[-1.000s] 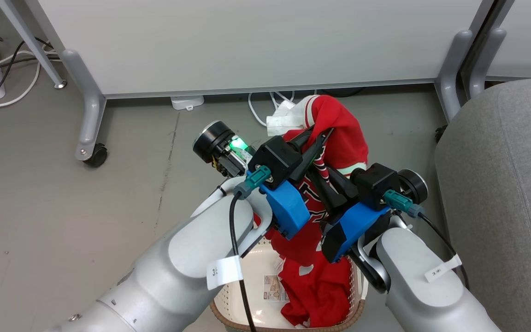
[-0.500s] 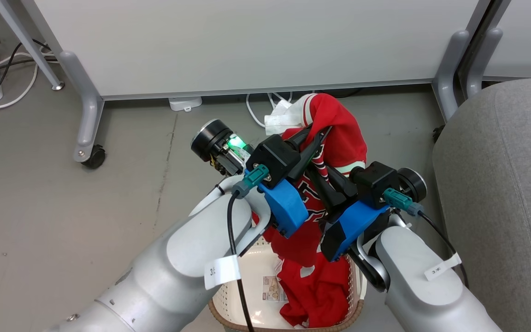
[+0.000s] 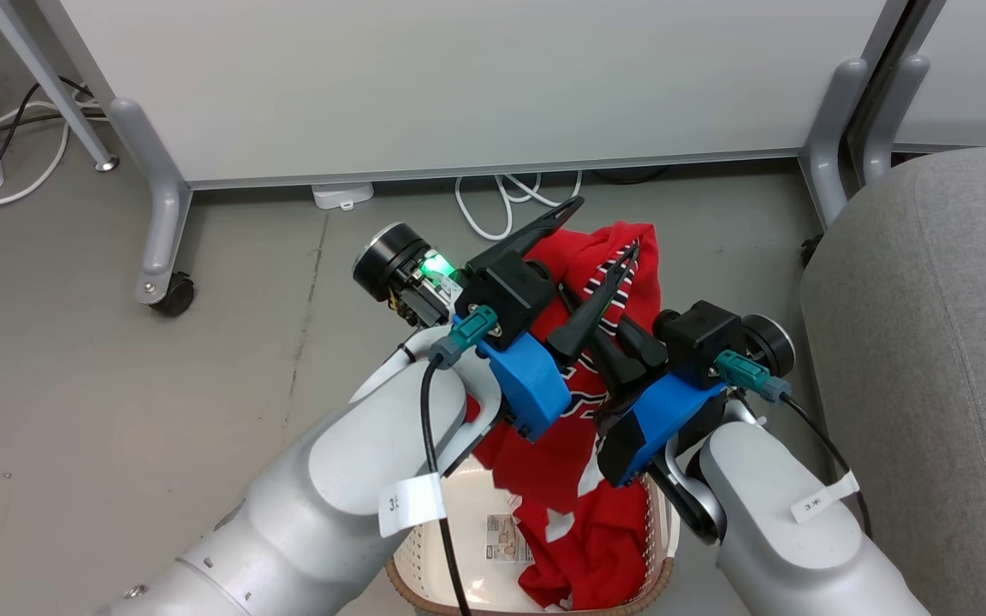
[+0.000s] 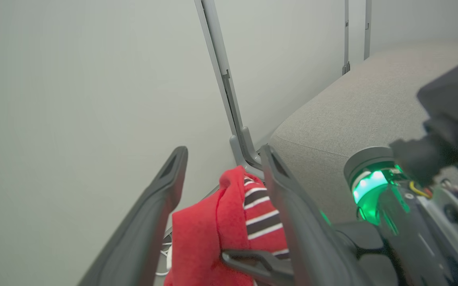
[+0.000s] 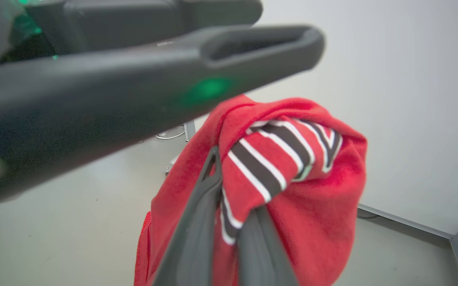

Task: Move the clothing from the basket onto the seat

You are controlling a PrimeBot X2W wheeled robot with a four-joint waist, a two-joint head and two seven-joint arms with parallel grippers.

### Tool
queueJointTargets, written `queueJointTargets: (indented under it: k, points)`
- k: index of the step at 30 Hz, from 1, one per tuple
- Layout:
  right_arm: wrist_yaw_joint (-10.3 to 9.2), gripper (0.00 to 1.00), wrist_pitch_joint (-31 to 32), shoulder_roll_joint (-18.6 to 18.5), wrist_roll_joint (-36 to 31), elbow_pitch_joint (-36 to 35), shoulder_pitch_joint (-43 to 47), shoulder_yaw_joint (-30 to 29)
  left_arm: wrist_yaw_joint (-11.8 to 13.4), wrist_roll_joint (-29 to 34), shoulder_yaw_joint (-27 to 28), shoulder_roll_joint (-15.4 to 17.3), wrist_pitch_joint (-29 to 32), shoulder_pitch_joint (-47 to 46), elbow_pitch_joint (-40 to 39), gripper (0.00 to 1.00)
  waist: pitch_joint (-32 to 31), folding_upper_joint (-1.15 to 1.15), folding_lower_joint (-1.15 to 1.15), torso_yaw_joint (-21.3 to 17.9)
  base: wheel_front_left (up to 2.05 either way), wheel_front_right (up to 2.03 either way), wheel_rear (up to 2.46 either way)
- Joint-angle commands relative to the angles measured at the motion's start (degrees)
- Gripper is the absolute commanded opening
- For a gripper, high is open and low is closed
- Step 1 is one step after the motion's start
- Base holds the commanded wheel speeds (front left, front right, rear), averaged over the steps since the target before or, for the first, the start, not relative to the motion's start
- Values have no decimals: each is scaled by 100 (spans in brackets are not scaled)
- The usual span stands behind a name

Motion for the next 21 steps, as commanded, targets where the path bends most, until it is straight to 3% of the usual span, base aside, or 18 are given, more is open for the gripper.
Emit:
queueJointTargets:
  k: [1, 12, 21]
  points:
    - [3, 0, -22, -19, 41, -27, 59, -12, -9, 14, 7, 8, -29, 63, 6, 100, -4, 0, 0, -1, 0, 0, 0]
    - [3, 0, -22, -19, 52, -55, 175, -172, -29, 68, -30, 7, -29, 131, 27, 100, 22, 0, 0, -129, 0, 0, 0]
    - [3, 0, -22, -20, -99, -162, 187, -459, -10, 107, -7, 100, -28, 106, -89, 100, 214, 0, 0, -466, 0, 0, 0]
